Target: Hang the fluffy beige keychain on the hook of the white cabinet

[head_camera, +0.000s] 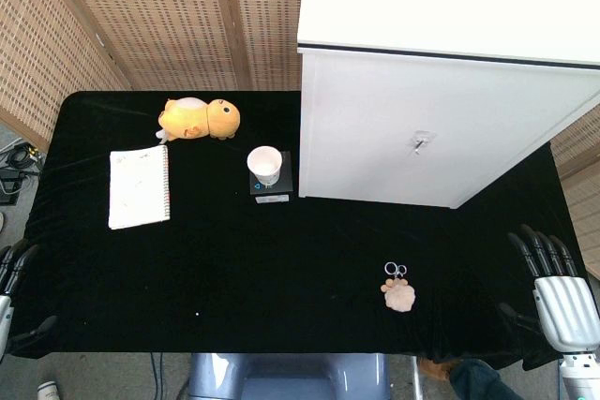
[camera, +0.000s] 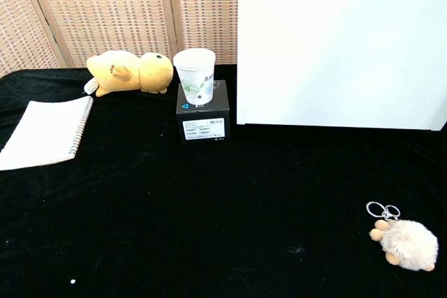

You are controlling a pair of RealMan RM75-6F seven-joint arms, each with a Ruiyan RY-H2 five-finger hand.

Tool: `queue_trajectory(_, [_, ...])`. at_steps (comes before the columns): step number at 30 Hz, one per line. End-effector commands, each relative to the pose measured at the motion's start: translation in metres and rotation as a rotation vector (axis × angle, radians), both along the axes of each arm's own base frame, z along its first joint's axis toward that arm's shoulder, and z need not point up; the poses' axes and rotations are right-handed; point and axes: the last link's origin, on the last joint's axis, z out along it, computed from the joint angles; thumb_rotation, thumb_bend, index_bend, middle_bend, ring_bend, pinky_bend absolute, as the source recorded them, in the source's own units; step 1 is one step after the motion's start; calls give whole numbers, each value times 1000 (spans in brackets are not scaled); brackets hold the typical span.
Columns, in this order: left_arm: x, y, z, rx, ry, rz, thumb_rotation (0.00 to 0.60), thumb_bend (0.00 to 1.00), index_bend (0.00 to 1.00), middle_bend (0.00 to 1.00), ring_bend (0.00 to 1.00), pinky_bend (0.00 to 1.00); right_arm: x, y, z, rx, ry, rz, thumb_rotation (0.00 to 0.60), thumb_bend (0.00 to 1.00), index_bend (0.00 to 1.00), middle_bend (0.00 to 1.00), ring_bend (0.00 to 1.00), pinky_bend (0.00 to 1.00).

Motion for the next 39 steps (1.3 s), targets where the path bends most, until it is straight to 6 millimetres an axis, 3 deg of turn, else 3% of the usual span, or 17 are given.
queue_trajectory(1, [0,0,0,-1,0,1,600,0,0,0,0,0,0,0,0,2,1,-1,600,0,0,0,0,0])
queue_trajectory(5, [-1,1,0,0,1,2,600,0,0,0,0,0,-1,0,-3,16,11,-7,600,0,0,3,0,0])
queue_trajectory(6, [-1,2,0,0,1,4,600,0,0,0,0,0,-2,-2,-5,17,18,-6,600,0,0,44,20,0])
queue_trajectory(8, [-2,3,-1,-1,1,10,600,0,0,0,0,0,-1,-7,-8,17,29,3,600,0,1,319,274,55])
queue_trajectory(9, [-2,4,-2,-5,-1,15,600,0,0,0,0,0,1,-13,-11,13,39,22,600,0,7,441,399,136])
queue_trajectory(11, [-3,6,-3,-8,4,18,600,0,0,0,0,0,1,-27,-20,18,70,53,600,0,55,682,665,547])
queue_trajectory(13, [-3,7,-4,-6,8,21,600,0,0,0,0,0,2,-39,-27,51,101,71,600,0,110,786,774,822])
queue_trajectory(14, [-3,9,-5,-5,11,26,600,0,0,0,0,0,5,-50,-33,78,121,92,600,0,148,832,822,911])
queue_trajectory(16, [-4,12,-7,-5,19,35,600,0,0,0,0,0,12,-70,-50,179,123,112,600,0,223,890,884,986])
queue_trajectory(20, [-4,16,-10,-3,31,50,600,0,0,0,0,0,26,-104,-69,322,66,90,600,83,374,950,951,1000])
queue_trajectory(25, [-7,22,-13,-4,48,71,600,0,0,0,0,0,33,-135,-98,415,74,33,600,212,446,964,964,1000])
queue_trajectory(30, [-9,28,-16,-6,57,81,600,0,0,0,0,0,39,-148,-125,503,18,-64,600,310,514,971,966,1000])
queue_trajectory(39, [-9,32,-21,-14,64,90,600,0,0,0,0,0,47,-151,-162,557,27,-119,600,487,552,974,969,1000])
